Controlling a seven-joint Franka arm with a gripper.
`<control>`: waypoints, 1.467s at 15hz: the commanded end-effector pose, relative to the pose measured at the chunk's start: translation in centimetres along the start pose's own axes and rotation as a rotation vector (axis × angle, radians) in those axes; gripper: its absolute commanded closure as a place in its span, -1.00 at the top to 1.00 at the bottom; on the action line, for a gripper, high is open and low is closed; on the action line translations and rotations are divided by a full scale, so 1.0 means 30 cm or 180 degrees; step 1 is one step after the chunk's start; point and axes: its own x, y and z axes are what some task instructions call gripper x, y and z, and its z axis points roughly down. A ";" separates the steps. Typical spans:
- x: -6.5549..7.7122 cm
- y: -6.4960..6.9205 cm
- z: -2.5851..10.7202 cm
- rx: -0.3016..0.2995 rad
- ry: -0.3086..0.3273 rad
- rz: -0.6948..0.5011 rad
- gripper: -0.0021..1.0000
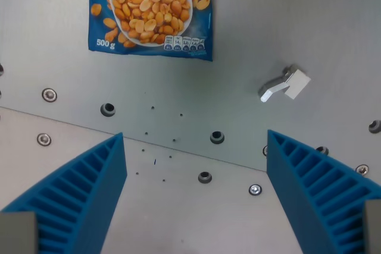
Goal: Rotate around base negative y
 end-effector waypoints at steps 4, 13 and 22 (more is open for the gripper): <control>-0.012 -0.004 -0.007 -0.0158 0.0500 0.0002 1.00; -0.012 -0.004 -0.007 -0.0273 0.0864 0.0003 1.00; -0.012 -0.004 -0.007 -0.0389 0.1228 0.0005 1.00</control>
